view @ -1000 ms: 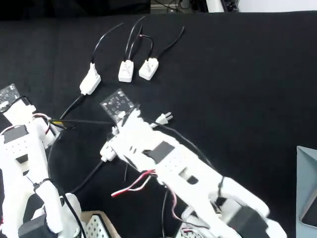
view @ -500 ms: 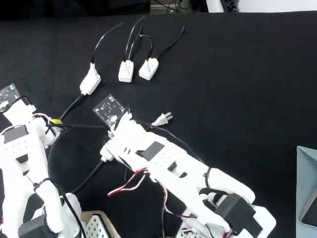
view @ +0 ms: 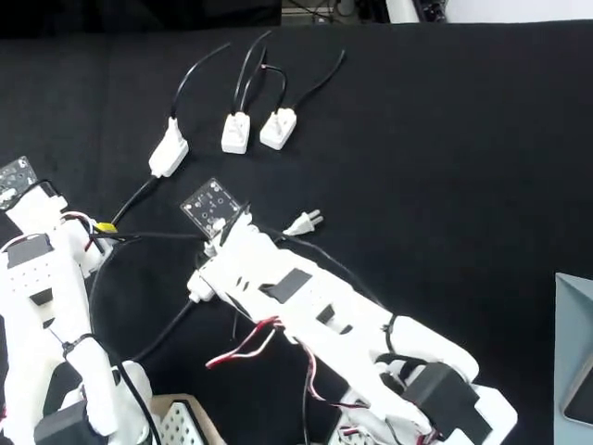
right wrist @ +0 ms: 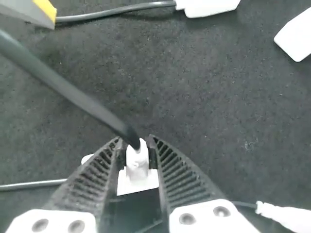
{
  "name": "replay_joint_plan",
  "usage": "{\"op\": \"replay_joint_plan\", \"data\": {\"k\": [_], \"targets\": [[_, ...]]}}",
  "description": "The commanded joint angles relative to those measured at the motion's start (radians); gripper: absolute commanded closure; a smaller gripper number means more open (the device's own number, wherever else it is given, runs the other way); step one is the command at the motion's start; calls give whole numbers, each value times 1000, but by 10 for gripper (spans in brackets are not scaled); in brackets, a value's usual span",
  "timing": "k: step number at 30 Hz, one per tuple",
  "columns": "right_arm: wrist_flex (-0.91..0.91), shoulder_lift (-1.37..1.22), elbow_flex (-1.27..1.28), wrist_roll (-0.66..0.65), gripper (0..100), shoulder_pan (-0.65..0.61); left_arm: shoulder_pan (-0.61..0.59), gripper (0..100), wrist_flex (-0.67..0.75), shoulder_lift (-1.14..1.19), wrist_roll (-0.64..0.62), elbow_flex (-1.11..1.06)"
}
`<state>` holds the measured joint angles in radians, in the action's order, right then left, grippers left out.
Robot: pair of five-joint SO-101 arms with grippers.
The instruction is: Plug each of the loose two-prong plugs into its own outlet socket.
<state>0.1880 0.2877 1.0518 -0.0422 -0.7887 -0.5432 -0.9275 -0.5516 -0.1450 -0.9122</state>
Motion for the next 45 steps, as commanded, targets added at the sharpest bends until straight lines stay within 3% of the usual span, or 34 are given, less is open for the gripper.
{"op": "replay_joint_plan", "data": {"k": [1,11,16,27,35,45], "targets": [[-21,-1,1,-6,986,17,-2,730,17,-14,-8,4],[-64,-67,-1,-6,986,20,-2,730,17,-14,-8,4],[-114,-150,-4,-71,986,21,-2,730,17,-14,-8,4],[-110,-53,88,-77,987,21,-2,730,17,-14,-6,4],[107,-41,38,-77,985,21,-2,730,17,-14,-5,4],[216,-39,19,-77,984,21,-2,730,15,-14,-5,4]]}}
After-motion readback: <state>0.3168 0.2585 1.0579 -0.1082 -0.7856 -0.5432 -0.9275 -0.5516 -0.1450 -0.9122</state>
